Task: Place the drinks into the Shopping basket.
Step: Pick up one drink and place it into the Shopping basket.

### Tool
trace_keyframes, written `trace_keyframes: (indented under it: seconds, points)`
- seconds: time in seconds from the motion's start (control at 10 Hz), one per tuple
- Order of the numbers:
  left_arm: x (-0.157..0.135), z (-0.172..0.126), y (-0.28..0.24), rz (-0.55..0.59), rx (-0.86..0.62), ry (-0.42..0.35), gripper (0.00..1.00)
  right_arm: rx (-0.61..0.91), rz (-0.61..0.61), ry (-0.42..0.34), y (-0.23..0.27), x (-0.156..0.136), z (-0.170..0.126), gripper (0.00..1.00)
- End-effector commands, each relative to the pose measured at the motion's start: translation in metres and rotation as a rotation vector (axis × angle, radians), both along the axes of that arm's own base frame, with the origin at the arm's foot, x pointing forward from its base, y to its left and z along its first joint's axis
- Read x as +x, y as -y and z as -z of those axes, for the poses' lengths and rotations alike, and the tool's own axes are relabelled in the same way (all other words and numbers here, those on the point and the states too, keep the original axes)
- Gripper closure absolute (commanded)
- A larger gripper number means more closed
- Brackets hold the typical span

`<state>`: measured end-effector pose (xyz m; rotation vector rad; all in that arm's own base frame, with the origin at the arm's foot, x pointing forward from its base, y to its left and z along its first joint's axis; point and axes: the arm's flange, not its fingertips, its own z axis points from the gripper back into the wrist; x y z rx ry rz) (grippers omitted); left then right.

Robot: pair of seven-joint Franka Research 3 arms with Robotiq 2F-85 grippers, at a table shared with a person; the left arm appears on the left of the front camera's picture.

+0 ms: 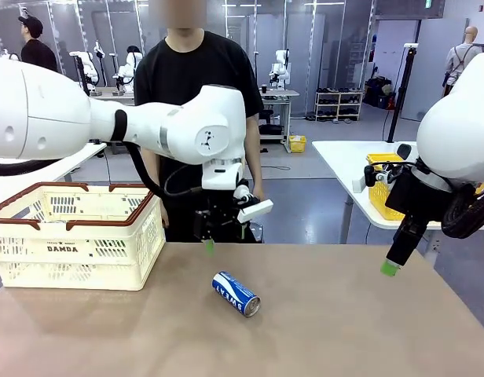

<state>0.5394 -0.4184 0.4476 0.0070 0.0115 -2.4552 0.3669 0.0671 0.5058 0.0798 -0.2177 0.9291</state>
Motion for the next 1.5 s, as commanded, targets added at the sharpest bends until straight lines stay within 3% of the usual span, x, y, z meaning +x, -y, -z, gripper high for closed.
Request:
trace_keyframes:
  seconds: [0.0,0.6,1.4]
  points:
    - [-0.021,0.027,0.0,-0.058,0.007,0.036,0.0,-0.008,0.001,-0.003,0.001,0.0,-0.001,0.0]
    - [-0.041,0.09,-0.003,-0.136,-0.044,0.092,0.0,-0.008,0.001,-0.003,0.001,0.0,-0.001,0.0]
    - [-0.029,0.142,-0.006,-0.139,-0.111,0.036,0.0,-0.008,0.001,-0.003,0.001,0.0,-0.001,0.0]
